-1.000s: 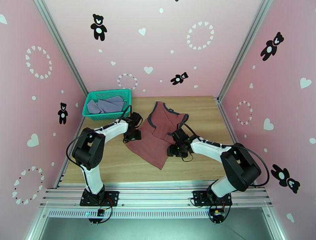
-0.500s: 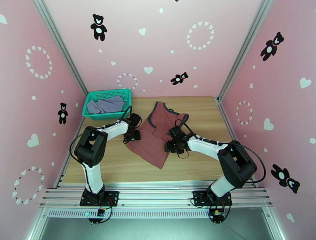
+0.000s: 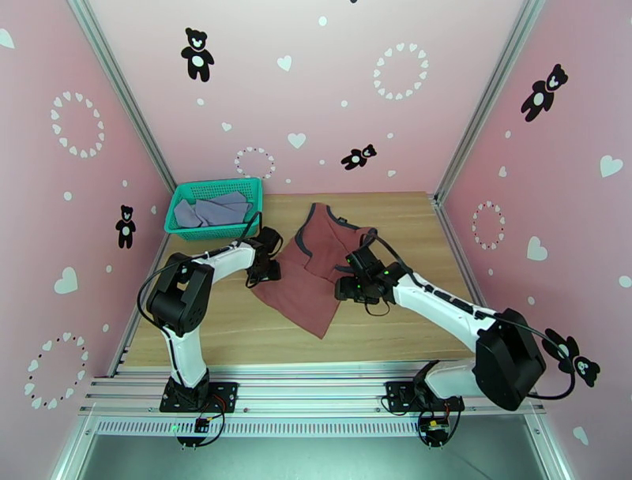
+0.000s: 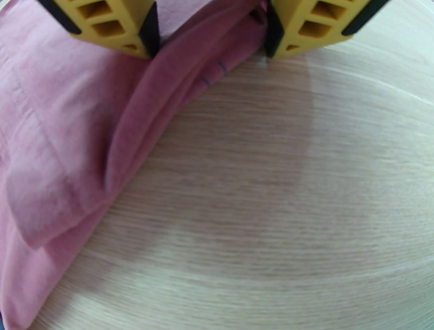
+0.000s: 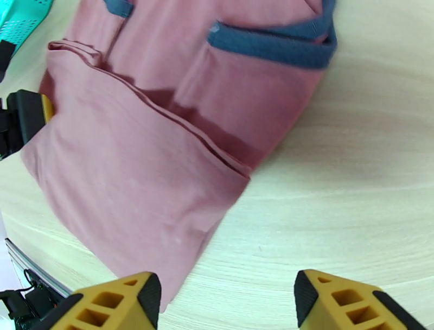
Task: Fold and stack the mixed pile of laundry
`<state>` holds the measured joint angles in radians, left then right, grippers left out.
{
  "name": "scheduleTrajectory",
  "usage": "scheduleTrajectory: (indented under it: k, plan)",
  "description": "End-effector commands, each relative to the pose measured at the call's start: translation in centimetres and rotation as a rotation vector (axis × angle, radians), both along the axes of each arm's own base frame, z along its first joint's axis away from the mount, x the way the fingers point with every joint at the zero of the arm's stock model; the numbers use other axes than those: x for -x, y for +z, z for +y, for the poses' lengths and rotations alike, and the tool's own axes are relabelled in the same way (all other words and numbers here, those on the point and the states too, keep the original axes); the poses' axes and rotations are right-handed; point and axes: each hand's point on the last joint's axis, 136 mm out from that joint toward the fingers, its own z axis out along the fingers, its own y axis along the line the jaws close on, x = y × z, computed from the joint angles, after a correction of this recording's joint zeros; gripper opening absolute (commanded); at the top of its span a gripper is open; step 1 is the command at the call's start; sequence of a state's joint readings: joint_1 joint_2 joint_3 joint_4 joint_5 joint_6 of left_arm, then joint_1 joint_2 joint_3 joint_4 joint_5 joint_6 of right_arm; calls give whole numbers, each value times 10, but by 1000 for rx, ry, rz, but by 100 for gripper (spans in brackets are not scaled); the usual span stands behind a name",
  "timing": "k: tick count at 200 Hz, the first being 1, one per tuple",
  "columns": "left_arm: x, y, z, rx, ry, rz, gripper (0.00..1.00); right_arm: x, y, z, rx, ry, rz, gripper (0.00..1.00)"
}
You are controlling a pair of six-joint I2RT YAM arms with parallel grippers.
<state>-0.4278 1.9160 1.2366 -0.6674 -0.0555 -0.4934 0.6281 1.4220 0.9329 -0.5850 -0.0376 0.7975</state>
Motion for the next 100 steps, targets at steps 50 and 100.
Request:
scheduleTrajectory:
  k: [50, 100]
  plan:
    - [36, -28, -10, 87, -3, 120, 48, -29, -68, 20, 88, -19, 105, 37]
    - [74, -45, -18, 146, 70, 191, 47, -45, -82, -3, 261, 81, 116, 24]
